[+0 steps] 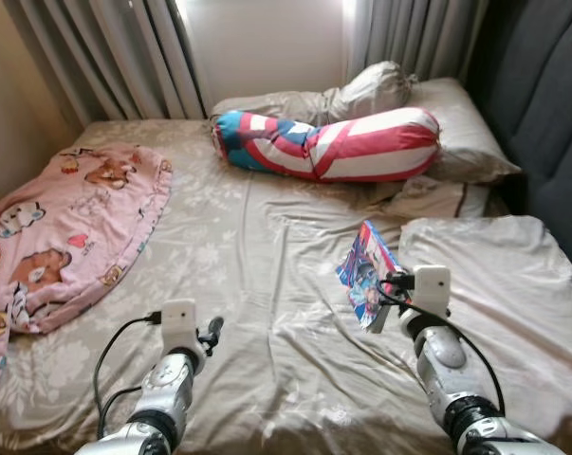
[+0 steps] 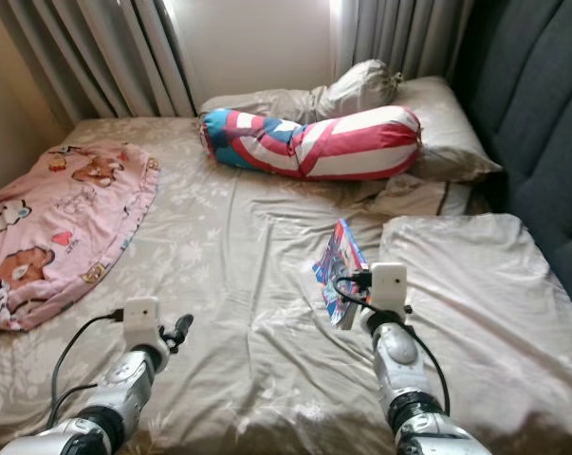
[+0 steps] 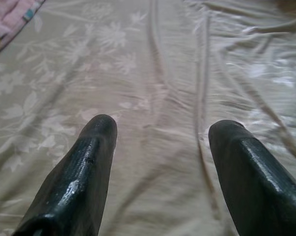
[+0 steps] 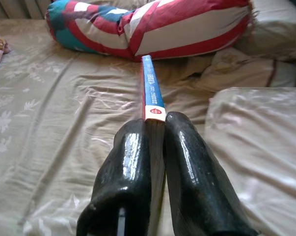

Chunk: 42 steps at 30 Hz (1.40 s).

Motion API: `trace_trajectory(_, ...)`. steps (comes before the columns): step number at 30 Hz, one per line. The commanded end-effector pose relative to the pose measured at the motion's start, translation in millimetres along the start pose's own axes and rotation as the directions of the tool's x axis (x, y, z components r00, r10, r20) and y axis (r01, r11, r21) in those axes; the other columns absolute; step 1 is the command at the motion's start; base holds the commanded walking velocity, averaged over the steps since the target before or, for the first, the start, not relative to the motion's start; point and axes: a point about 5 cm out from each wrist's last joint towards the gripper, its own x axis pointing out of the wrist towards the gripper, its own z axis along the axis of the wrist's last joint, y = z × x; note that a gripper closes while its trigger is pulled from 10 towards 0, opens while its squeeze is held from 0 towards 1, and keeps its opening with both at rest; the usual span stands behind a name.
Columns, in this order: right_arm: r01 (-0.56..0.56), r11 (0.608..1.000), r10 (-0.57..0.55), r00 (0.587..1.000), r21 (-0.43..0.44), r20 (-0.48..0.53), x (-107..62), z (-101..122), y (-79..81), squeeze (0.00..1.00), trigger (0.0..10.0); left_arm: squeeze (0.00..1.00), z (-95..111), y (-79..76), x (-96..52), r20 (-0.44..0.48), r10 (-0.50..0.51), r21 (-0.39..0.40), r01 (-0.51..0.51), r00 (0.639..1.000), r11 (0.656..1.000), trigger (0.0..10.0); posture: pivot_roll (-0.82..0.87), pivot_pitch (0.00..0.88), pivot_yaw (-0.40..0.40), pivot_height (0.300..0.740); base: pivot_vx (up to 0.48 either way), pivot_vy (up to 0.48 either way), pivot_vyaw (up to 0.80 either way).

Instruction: Clean up the room

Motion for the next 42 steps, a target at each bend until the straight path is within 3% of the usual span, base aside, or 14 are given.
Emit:
trace_trajectory(1,-0.012,1.0,0.012,0.999,0.0,0.049,3.4,9.6,4.4,0.0,10.0,0.0,1.8,6.4,-0.5,0.008,0.012,0.016,-0.012,1.0,1.0,10.0,0.0,0.0,0.034,0.74,0.0,0.0,0.0)
trace_trajectory(22,-0.026,0.996,0.025,1.0,0.086,0.014,1.3,0.9,10.0,0.0,10.0,0.0,2.6,5.4,-0.3,0.013,0.01,0.017,-0.01,1.0,1.0,10.0,0.0,0.0,0.035,0.74,0.0,0.0,0.0)
trace_trajectory(37,0.017,0.998,-0.016,1.0,0.066,-0.009,2.1,-0.2,8.6,0.0,10.0,0.0,-0.4,6.1,-0.8,-0.007,0.014,0.017,-0.013,1.0,1.0,10.0,0.0,0.0,0.035,0.74,0.0,0.0,0.0)
trace_trajectory(42,0.02,0.998,-0.02,1.0,0.068,-0.01,2.8,0.5,8.9,0.0,10.0,0.0,0.9,6.1,-0.3,-0.003,0.014,0.015,-0.013,1.0,1.0,10.0,0.0,0.0,0.035,0.715,0.0,0.0,0.0)
